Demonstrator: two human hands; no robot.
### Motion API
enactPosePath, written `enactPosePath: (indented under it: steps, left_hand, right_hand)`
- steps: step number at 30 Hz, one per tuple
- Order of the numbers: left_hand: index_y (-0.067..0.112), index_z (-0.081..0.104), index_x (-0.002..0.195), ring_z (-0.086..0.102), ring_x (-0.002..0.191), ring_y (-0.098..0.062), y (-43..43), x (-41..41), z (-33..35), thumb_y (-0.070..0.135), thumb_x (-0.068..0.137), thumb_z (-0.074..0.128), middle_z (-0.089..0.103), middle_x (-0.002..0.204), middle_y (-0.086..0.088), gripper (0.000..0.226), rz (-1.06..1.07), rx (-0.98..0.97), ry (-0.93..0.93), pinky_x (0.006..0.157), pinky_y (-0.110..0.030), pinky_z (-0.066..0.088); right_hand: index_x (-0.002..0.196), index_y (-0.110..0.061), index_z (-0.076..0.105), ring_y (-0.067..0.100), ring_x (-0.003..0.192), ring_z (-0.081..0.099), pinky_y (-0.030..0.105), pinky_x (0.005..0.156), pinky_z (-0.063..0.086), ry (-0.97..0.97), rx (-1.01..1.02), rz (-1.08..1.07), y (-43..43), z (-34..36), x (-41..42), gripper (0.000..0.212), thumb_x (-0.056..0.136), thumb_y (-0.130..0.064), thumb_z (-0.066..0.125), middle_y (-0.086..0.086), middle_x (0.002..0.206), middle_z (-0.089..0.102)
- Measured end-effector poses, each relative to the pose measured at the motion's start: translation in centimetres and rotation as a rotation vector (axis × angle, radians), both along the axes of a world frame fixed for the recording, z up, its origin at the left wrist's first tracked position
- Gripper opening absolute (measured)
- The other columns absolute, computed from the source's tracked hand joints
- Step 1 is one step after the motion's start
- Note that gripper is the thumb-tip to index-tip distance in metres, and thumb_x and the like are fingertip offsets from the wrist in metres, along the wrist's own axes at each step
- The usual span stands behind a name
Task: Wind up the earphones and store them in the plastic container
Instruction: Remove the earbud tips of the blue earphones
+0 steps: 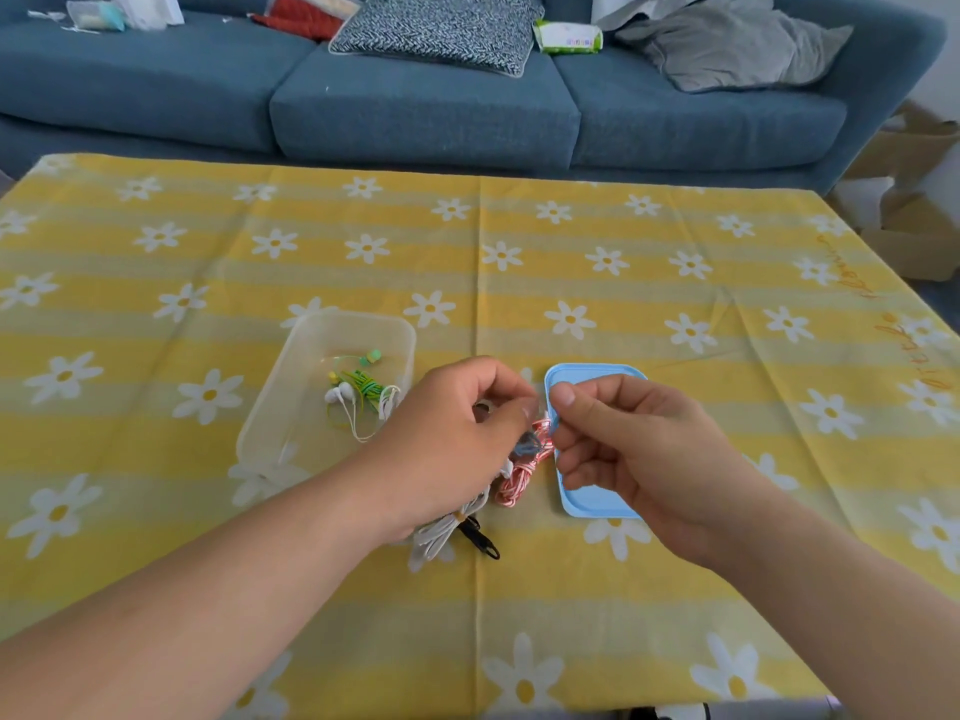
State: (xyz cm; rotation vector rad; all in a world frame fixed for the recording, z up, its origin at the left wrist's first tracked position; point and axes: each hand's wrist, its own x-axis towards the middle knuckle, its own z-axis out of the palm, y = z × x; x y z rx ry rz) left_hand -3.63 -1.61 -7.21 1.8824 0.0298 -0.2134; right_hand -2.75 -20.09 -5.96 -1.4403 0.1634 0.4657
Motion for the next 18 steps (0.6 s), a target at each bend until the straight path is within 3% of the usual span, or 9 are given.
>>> enactPosePath:
  steps: [4,7,9,11,14,18]
  left_hand:
    - [0.031,0.075,0.107,0.072,0.079,-0.029,-1.3,-0.4,0.3,0.017,0.102,0.060,0.077,0.090,0.001,0.022,-0.102,-0.052,-0.035,0.065,-0.040,0.061]
    - [0.021,0.079,0.100,0.054,0.056,-0.008,-2.2,-0.6,0.3,0.014,0.102,0.057,0.067,0.069,0.003,0.023,-0.167,-0.034,-0.068,0.058,-0.027,0.048]
    - [0.016,0.079,0.095,0.046,0.052,-0.005,-2.8,-0.6,0.2,0.016,0.101,0.060,0.059,0.060,0.003,0.020,-0.179,-0.015,-0.058,0.057,-0.023,0.041]
    - [0.019,0.080,0.096,0.048,0.049,-0.001,-3.6,-0.7,0.0,0.018,0.098,0.065,0.059,0.057,0.013,0.015,-0.145,-0.016,-0.041,0.055,-0.016,0.041]
    - [0.025,0.080,0.099,0.054,0.051,0.001,-4.3,-0.8,-0.5,0.020,0.092,0.074,0.076,0.080,-0.001,0.010,-0.073,-0.050,0.016,0.056,-0.013,0.045]
    - [0.026,0.079,0.092,0.054,0.058,-0.010,-4.2,-0.7,-1.6,0.020,0.089,0.077,0.077,0.101,-0.011,0.007,0.019,-0.064,0.078,0.066,-0.029,0.050]
  right_hand:
    - [0.092,0.001,0.071,0.023,0.059,0.064,0.031,0.057,0.056,0.025,-0.023,0.005,-0.5,-0.2,-0.5,0.036,0.073,-0.028,0.081,0.016,0.075,0.068]
    - [0.092,0.000,0.065,0.022,0.056,0.063,0.029,0.054,0.056,0.060,-0.009,-0.013,-1.4,0.0,-0.6,0.038,0.073,-0.028,0.081,0.017,0.074,0.068]
    - [0.090,-0.002,0.064,0.022,0.056,0.062,0.029,0.052,0.055,0.077,-0.013,0.004,-2.2,0.1,-0.8,0.038,0.075,-0.032,0.080,0.016,0.074,0.067]
    - [0.091,-0.002,0.065,0.022,0.055,0.062,0.030,0.051,0.054,0.085,-0.049,0.017,-2.9,0.3,-0.9,0.043,0.079,-0.041,0.077,0.016,0.074,0.067]
    - [0.092,-0.004,0.065,0.025,0.054,0.060,0.033,0.049,0.049,0.072,-0.229,-0.108,-4.5,0.5,-0.4,0.052,0.092,-0.057,0.063,0.014,0.070,0.067]
    - [0.096,-0.006,0.066,0.020,0.050,0.056,0.032,0.048,0.046,-0.045,-0.496,-0.251,-7.3,-0.5,1.0,0.028,0.099,-0.034,0.061,0.008,0.067,0.068]
